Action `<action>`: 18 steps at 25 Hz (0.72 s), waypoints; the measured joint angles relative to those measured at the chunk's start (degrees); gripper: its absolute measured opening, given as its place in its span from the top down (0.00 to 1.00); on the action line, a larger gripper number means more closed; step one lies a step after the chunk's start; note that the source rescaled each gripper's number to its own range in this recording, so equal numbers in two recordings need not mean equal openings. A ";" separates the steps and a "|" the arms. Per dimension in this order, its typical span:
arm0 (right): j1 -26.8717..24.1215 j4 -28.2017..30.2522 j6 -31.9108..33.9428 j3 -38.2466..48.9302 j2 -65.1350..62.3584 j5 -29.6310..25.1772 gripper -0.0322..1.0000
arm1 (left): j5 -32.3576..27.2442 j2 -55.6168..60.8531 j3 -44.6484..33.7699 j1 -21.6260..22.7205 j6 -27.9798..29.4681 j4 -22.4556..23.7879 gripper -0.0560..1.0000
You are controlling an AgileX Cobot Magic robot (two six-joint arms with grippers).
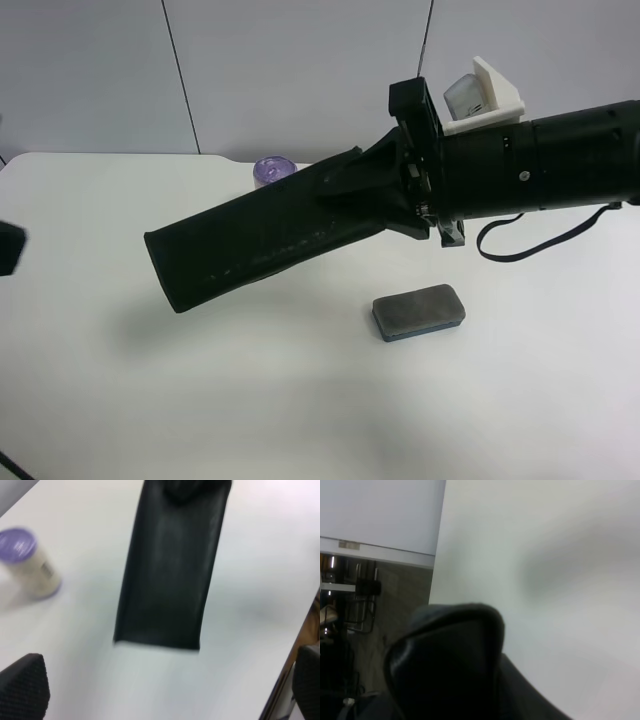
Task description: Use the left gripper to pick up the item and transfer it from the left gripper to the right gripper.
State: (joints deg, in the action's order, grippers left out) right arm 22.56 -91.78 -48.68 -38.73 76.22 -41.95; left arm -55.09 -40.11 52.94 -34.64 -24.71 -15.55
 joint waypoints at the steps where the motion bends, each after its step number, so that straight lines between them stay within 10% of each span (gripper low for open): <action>1: 0.00 0.05 0.00 0.00 0.00 0.00 0.96 | -2.04 1.30 0.00 0.00 1.83 1.87 0.01; 7: 0.00 0.11 0.02 0.00 0.00 0.00 0.96 | -13.48 9.02 0.00 0.00 8.86 10.34 0.01; 18: 0.00 0.61 0.07 0.00 0.00 0.00 0.96 | -14.68 26.59 -14.95 -0.06 19.21 11.48 0.01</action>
State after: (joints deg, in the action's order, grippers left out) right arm 22.56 -91.17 -48.61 -38.73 76.22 -41.95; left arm -69.77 -13.52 37.99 -34.70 -5.50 -4.07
